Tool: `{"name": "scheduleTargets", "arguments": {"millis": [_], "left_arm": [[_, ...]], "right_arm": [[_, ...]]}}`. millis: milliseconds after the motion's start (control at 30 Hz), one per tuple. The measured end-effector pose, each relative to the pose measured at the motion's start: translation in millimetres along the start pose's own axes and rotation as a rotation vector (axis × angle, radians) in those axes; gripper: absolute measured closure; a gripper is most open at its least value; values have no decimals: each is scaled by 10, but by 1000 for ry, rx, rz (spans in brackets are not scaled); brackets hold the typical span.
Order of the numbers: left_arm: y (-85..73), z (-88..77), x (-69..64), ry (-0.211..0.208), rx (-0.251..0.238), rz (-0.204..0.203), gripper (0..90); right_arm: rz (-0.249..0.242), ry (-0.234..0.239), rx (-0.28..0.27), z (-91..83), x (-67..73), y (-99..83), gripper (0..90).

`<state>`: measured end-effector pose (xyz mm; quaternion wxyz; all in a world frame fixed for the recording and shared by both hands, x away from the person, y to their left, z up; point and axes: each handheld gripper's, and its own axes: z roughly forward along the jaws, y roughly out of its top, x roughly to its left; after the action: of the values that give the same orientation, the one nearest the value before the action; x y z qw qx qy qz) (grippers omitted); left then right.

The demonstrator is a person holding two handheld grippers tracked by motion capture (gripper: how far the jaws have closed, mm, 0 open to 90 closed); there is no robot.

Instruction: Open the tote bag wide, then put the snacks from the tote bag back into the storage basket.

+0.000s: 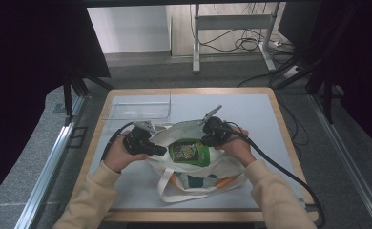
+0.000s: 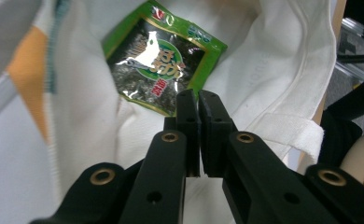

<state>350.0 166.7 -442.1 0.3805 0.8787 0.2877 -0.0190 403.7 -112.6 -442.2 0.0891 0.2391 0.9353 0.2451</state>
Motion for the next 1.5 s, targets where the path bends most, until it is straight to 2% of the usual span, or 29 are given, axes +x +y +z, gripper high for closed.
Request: {"name": "scheduleTargets", "arguments": {"millis": [200,300,433,567,800,900,1000,1067,1267,1333,1500], "left_arm": [[-13,-93,25,13,-34,-5,674],[-20,-126,27,26,-44,-20,561],[-27,-179,19,41,-63,-30,461],[-33,-232,-8,57,-84,-30,416],[-39,-316,-36,79,-97,-15,372],[-47,-337,-48,81,-110,-23,365],[-61,-353,-51,87,-110,-26,358],[-69,-365,-33,92,-99,-10,355],[-77,-344,-22,90,-104,-27,352],[-70,-344,-29,91,-94,-10,351],[-66,-347,-50,90,-102,-8,349]], "right_arm": [[64,21,-21,-43,81,-18,465],[114,51,-27,-61,91,-22,347],[191,68,-1,-59,122,-40,250],[246,49,0,-76,125,-37,246],[328,77,43,-8,152,77,228],[316,78,71,52,193,117,244],[325,77,101,142,205,134,259],[346,66,125,202,189,130,267],[379,30,201,360,99,100,278],[398,32,226,409,67,88,279],[408,33,281,509,55,65,297]]}}
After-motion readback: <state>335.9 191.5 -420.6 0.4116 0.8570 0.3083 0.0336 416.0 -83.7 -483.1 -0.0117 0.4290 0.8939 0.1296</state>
